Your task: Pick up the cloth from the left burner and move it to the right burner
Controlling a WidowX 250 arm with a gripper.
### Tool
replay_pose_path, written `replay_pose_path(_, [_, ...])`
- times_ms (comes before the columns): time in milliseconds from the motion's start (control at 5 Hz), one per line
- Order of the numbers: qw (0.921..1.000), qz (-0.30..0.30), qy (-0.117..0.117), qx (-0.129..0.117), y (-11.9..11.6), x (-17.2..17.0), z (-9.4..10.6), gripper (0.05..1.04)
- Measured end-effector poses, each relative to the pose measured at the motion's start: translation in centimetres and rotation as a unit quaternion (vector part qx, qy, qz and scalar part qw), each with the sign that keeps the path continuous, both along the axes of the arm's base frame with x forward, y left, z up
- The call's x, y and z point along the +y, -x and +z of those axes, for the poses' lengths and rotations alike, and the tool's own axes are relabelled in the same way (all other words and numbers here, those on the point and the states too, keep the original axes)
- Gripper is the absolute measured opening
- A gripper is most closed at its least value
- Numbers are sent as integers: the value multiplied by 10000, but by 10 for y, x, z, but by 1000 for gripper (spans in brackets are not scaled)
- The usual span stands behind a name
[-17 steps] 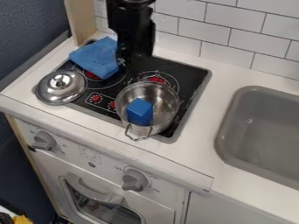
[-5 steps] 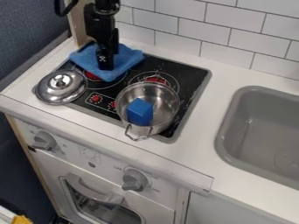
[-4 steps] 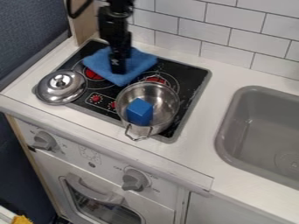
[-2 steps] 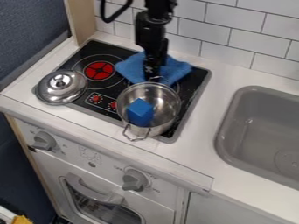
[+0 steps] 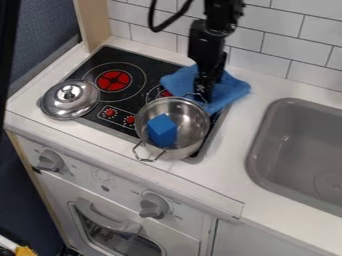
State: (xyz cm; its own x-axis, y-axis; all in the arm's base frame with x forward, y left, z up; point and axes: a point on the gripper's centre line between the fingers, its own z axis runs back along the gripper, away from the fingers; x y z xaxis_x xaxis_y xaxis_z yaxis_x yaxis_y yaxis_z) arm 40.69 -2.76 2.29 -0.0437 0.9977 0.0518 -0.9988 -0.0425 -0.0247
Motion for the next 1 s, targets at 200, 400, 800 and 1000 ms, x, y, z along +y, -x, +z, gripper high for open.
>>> replay_pose_path(200, [9999,-155,38,28,2,-14,1,999])
replay_pose_path(400, [9999,-134,64,84,3,-15,3,999])
replay_pose_path(800, [9999,26,71,-116,-1,-16,38,999])
replay_pose_path(1000, [9987,146,51,-490,0,-13,78,999])
